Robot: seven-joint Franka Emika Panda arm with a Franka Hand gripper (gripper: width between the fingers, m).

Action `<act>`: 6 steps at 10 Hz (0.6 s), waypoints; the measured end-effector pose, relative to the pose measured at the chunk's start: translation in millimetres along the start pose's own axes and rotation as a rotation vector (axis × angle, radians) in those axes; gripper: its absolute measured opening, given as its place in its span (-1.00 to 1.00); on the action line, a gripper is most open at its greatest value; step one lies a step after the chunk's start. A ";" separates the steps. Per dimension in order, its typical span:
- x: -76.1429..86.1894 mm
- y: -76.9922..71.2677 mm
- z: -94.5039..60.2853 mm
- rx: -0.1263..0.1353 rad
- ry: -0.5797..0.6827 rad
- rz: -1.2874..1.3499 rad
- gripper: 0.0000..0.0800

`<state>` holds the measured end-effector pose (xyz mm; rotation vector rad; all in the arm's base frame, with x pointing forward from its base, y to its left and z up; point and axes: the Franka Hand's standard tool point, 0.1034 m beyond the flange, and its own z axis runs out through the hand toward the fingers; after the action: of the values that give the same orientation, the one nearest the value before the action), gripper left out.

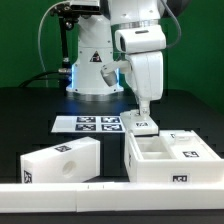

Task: Assemble cabinet

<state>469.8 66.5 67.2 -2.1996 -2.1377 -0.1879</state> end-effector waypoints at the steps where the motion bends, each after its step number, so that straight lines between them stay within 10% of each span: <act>1: 2.2 0.9 0.7 0.011 0.000 0.018 -0.84; 6: 4.4 7.9 6.2 0.021 0.008 0.055 -0.84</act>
Offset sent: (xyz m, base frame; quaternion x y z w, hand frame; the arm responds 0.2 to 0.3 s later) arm 0.0138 0.0152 0.0007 0.0030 0.0015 -0.0071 1.0000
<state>478.0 71.4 62.0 -2.2387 -2.0624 -0.1699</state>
